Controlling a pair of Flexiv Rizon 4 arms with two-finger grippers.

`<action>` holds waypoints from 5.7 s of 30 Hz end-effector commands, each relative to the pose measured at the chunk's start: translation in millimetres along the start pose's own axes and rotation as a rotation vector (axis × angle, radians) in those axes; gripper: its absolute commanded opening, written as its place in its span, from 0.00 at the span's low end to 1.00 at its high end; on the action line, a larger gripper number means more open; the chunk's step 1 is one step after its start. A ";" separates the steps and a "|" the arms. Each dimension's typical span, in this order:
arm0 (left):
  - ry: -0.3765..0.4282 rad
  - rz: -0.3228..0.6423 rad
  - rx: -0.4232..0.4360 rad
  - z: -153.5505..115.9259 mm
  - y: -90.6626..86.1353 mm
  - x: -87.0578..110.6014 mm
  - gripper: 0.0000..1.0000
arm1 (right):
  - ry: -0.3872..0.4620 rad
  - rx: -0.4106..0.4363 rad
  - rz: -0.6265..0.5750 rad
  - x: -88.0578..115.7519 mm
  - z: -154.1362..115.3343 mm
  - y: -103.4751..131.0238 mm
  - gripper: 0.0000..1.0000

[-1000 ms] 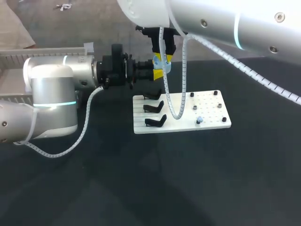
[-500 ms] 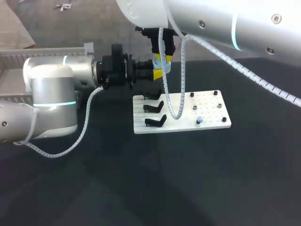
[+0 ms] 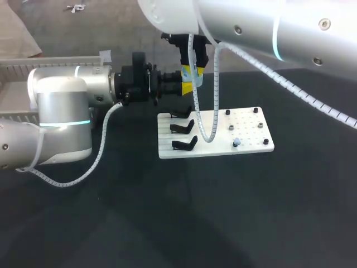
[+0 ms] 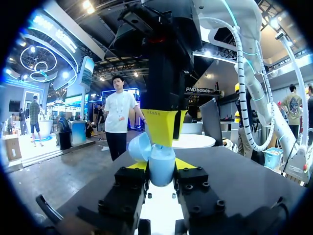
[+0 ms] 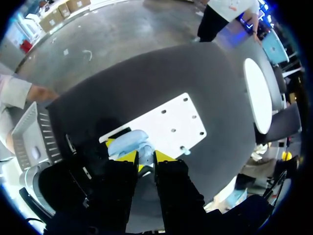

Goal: Pick up each earbud case from the left stands, insert the matching earbuds, close the lid, and place the case in the box.

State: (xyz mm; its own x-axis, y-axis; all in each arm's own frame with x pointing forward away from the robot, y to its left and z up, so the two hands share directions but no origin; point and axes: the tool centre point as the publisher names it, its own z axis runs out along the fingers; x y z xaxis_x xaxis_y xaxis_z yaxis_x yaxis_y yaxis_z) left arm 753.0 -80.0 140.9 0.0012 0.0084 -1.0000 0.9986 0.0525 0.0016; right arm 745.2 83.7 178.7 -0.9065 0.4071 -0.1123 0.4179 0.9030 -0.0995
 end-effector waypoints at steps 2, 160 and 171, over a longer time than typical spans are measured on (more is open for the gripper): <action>-0.003 0.004 -0.003 0.3 -0.5 0.4 0.00 | 0.007 0.010 -0.002 -2.4 0.3 3.9 0.00; -0.003 0.004 -0.003 0.3 -0.5 0.4 0.00 | -0.145 -0.335 0.101 58.7 158.7 -111.6 0.42; -0.003 0.004 -0.003 0.3 -0.5 0.4 0.00 | -0.142 -0.335 0.097 59.3 158.9 -109.7 0.39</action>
State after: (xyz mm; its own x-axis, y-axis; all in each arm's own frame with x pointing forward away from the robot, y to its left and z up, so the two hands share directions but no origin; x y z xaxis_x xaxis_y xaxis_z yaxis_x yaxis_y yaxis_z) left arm 753.0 -80.1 141.1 0.0014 0.0081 -1.0000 0.9986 0.0521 0.0018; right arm 654.6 -13.9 27.1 -0.8353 0.4920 -0.2454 0.4376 0.8651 0.2451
